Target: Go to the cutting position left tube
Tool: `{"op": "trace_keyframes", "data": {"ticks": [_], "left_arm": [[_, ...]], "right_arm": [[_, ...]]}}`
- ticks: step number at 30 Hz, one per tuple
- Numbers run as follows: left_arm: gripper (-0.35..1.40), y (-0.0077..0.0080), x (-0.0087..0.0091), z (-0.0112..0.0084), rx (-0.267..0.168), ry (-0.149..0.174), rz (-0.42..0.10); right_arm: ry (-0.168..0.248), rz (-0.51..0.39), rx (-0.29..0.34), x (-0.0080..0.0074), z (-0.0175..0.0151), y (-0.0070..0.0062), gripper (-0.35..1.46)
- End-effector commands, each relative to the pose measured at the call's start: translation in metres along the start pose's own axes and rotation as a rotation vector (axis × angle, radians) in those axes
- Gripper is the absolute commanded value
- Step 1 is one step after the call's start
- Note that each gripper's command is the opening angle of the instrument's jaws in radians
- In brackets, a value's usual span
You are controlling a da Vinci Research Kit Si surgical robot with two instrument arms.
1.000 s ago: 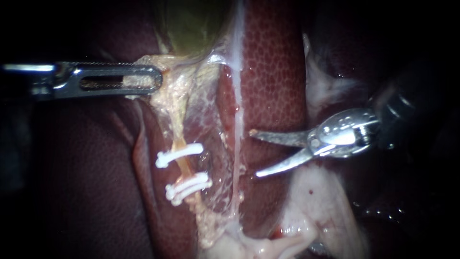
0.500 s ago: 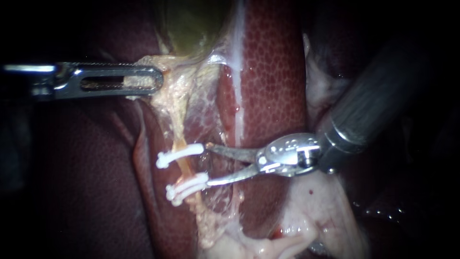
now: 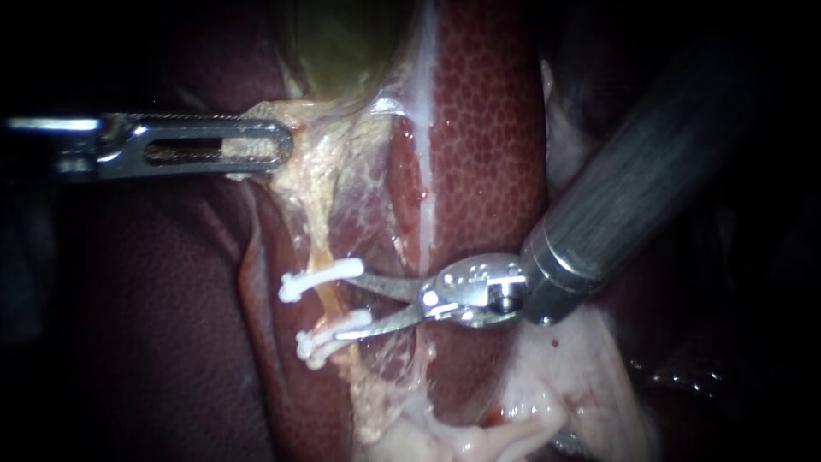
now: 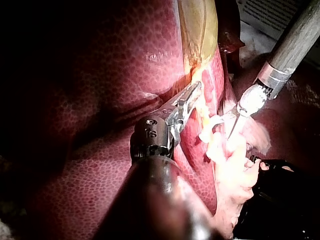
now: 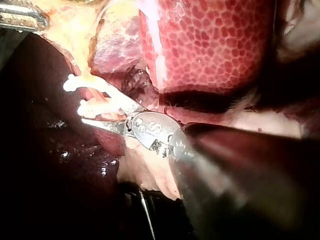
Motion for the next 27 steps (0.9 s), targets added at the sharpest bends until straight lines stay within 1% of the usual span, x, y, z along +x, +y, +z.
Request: {"op": "trace_keyframes", "data": {"ticks": [1,9,13,20,22,25,27], "left_arm": [[-0.35,0.0,0.0,0.0,0.0,0.0,0.001],[-0.35,0.0,0.0001,0.0001,-0.001,0.0,0.001],[-0.35,0.0,0.0001,0.0001,-0.001,0.0,0.001],[-0.35,-0.0001,0.0001,0.0002,-0.001,-0.001,0.001],[-0.35,-0.0001,0.0001,0.0003,-0.002,-0.001,0.001],[-0.35,-0.0001,0.0001,0.0003,-0.002,-0.001,0.001],[-0.35,-0.0001,0.0001,0.0004,-0.002,-0.001,0.001]], "right_arm": [[0.0,-0.001,0.01,0.0,0.0002,0.0,1.38],[-0.005,0.001,0.075,0.0006,0.0016,0.0003,1.32],[-0.01,-0.001,0.097,0.0005,0.0022,0.0006,1.32],[-0.015,0.0,0.127,0.0003,0.0026,0.0014,1.28],[-0.017,0.003,0.143,0.0003,0.0027,0.0016,1.28],[-0.02,0.0,0.171,0.0004,0.0029,0.0017,1.21],[-0.022,0.004,0.186,0.0006,0.0032,0.0019,1.21]]}}
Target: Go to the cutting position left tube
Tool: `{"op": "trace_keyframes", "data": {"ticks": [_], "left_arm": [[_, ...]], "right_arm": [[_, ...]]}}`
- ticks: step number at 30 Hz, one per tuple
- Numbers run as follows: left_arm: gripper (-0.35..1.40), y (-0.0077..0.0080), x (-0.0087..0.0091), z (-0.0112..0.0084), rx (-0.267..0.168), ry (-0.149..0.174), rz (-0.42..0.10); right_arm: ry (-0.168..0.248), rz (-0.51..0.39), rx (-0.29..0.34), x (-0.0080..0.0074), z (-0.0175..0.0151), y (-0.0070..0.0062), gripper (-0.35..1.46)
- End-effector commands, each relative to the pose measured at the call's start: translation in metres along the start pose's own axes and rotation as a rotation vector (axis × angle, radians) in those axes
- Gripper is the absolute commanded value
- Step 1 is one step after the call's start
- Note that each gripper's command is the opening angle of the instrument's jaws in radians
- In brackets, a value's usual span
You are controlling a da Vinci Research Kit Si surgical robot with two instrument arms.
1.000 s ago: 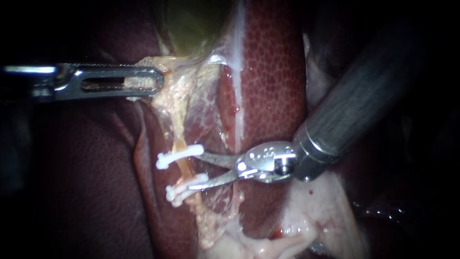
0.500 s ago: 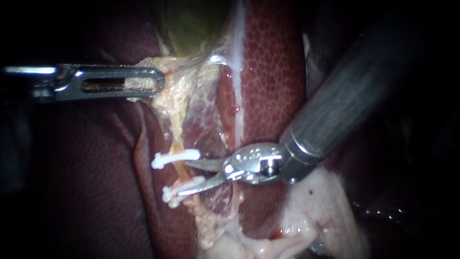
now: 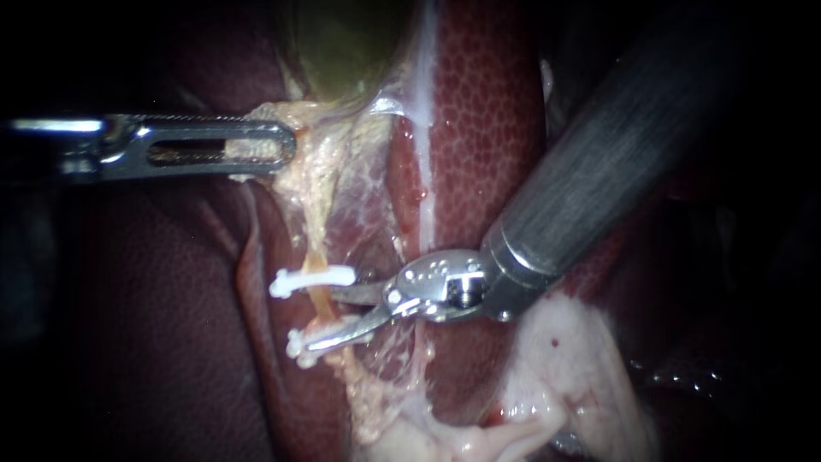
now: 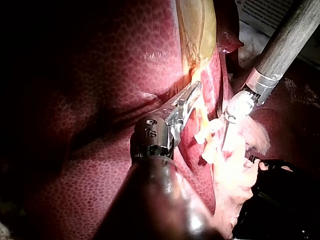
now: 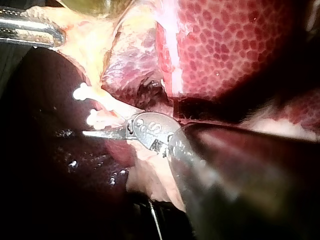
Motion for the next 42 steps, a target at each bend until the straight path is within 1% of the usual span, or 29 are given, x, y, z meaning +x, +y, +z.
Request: {"op": "trace_keyframes", "data": {"ticks": [1,2,7,14,17,21,31,42], "left_arm": [[-0.35,0.0,0.0,0.0,-0.001,0.0,-0.001],[-0.35,0.0,0.0,0.0001,-0.001,0.0,-0.001],[-0.35,0.0,0.0,0.0002,-0.002,0.0,-0.001],[-0.35,-0.0001,0.0001,0.0004,-0.007,-0.002,0.0],[-0.35,-0.0002,0.0002,0.0005,-0.007,-0.003,0.0],[-0.35,-0.0002,0.0002,0.0006,-0.008,-0.003,0.0],[-0.35,-0.0002,0.0002,0.0007,-0.006,-0.002,0.0],[-0.35,-0.0002,0.0002,0.0007,-0.006,-0.003,0.0]], "right_arm": [[0.0,0.004,0.008,0.0002,0.0003,0.0,1.21],[-0.004,0.001,0.013,0.0002,0.0005,0.0001,1.2],[0.01,0.003,0.039,0.0004,0.001,0.0003,1.2],[0.025,0.024,0.039,0.0006,0.0021,0.0007,1.2],[0.042,0.039,0.039,0.0006,0.0028,0.0009,1.2],[0.051,0.05,0.038,0.0007,0.0034,0.0012,1.2],[0.056,0.066,0.035,0.0004,0.0039,0.0018,1.2],[0.056,0.078,0.036,0.0004,0.0038,0.0018,1.2]]}}
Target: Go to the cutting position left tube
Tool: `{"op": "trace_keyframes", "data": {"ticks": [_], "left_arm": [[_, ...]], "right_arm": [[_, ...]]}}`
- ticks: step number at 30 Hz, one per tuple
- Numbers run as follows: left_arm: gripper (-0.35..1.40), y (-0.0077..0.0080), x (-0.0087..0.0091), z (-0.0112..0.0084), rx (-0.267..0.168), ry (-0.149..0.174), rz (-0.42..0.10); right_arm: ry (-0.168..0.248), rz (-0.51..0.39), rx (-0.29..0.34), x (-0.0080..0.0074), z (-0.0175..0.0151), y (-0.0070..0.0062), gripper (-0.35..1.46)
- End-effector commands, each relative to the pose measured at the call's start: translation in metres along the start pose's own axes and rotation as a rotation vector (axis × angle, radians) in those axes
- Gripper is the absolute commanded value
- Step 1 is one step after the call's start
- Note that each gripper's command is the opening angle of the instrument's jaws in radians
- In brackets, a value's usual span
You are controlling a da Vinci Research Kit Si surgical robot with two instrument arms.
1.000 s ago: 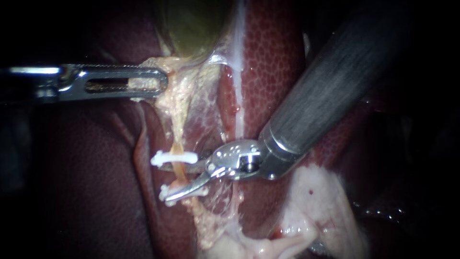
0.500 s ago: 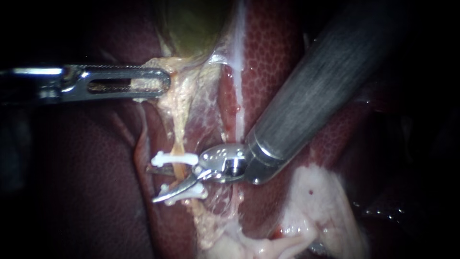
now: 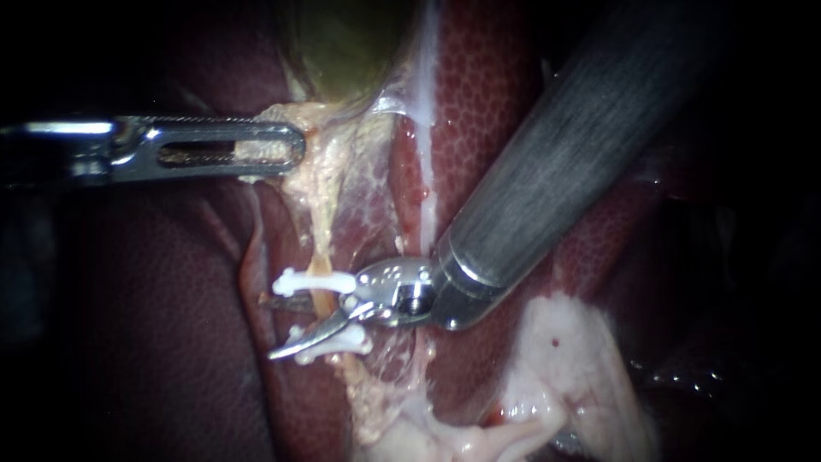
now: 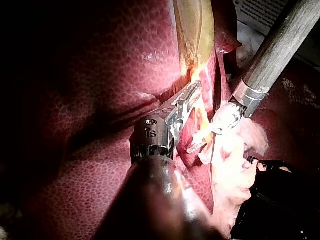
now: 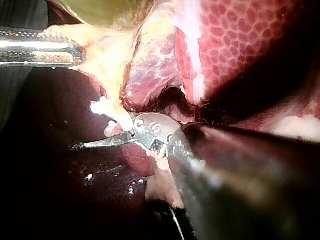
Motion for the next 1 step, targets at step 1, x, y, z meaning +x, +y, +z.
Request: {"op": "trace_keyframes", "data": {"ticks": [1], "left_arm": [[-0.35,0.0,0.0,0.0,0.0,0.0,0.0]], "right_arm": [[-0.001,0.0,0.004,0.0,0.0,-0.0001,1.2]]}}
